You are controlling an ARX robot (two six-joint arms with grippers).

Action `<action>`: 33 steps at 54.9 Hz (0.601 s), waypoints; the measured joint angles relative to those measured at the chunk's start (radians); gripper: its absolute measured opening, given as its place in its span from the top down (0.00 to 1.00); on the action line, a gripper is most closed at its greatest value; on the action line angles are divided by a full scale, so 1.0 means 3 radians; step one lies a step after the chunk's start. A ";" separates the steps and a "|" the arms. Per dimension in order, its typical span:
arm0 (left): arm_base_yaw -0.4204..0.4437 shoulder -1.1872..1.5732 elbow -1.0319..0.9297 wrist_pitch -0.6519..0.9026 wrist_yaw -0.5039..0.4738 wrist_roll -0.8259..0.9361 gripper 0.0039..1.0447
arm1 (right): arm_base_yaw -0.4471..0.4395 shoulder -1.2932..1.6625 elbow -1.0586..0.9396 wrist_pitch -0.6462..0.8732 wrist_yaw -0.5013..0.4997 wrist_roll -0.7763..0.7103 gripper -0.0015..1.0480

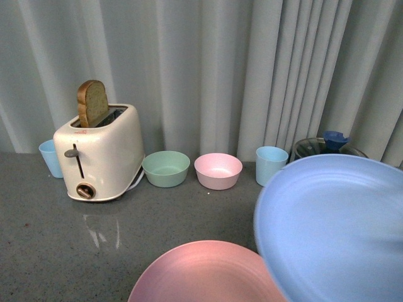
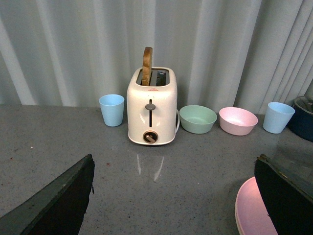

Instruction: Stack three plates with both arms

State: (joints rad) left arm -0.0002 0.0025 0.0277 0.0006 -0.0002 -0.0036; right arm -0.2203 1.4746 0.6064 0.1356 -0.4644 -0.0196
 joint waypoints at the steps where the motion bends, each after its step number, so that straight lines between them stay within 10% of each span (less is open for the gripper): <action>1: 0.0000 0.0000 0.0000 0.0000 0.0001 0.0000 0.06 | 0.0108 0.0023 0.0000 0.0037 0.0023 0.0033 0.97; 11: 0.0000 0.0000 0.0000 0.0000 0.0001 0.0000 0.06 | 0.0956 0.0521 0.0042 0.0276 0.0224 0.0259 0.97; 33: 0.0000 0.0000 0.0000 0.0000 0.0000 0.0000 0.06 | 0.1240 0.1008 0.0215 0.0402 0.0320 0.0353 0.97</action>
State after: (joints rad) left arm -0.0002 0.0025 0.0277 0.0006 -0.0002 -0.0036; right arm 0.1516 1.7771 0.6708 0.2562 -0.3683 0.0864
